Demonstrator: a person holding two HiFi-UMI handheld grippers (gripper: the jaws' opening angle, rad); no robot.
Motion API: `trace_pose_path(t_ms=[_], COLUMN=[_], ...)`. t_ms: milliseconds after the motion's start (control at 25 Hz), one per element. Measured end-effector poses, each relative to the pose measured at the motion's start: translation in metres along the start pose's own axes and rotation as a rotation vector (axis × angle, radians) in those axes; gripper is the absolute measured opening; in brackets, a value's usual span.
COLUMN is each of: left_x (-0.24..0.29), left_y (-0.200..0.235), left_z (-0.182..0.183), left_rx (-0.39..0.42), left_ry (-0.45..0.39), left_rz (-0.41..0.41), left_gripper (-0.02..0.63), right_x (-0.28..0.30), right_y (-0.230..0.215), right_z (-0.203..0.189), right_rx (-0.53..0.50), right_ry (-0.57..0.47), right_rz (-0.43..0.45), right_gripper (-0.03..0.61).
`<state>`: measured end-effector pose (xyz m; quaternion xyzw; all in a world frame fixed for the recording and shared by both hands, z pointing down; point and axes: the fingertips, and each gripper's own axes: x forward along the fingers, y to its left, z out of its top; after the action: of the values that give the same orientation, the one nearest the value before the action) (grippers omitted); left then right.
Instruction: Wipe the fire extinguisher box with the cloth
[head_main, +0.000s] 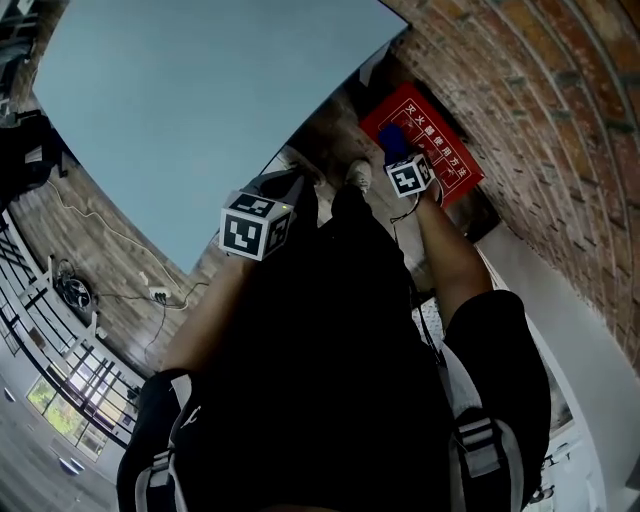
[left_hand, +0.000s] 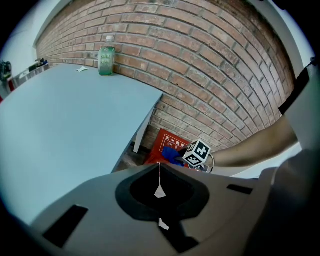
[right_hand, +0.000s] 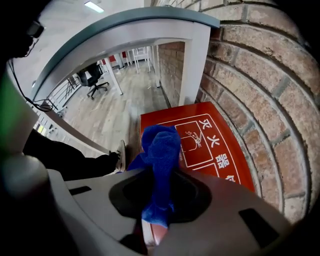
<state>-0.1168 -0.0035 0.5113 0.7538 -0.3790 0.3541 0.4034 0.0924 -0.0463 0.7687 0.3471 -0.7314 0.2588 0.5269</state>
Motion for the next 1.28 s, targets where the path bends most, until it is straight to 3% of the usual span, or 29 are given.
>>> trace_pose_path(t_ms=[400,520,720,1040,1200,1280], left_x=[0.001,-0.001,-0.002,0.008,0.010,0.011], left_y=[0.007,0.011,0.016,0.016,0.013,0.015], left_z=[0.000,0.006,0.012,0.022,0.031,0.035], left_rx=[0.006,0.012,0.019,0.018,0.038,0.042], left_ry=[-0.005,-0.009,0.001,0.019,0.018,0.016], left_rz=[-0.016,-0.009,0.007,0.011,0.012,0.016], left_gripper=[0.011,0.011,0.011,0.011,0.011,0.011], right_x=[0.005,0.006,0.005,-0.005,-0.043,-0.021], right_y=[-0.005,-0.020,-0.056,-0.144,-0.125,-0.140], right_z=[-0.005,-0.001,0.004,0.021,0.038,0.017], right_rx=[-0.043,-0.059,-0.005,0.147,0.272,0.282], right_ry=[0.070,0.075,0.076,0.061,0.044,0.029], right_rz=[0.074,0.052,0.008,-0.163,-0.127,-0.203], right_gripper=[0.083,0.083,0.083,0.083,0.083,0.083])
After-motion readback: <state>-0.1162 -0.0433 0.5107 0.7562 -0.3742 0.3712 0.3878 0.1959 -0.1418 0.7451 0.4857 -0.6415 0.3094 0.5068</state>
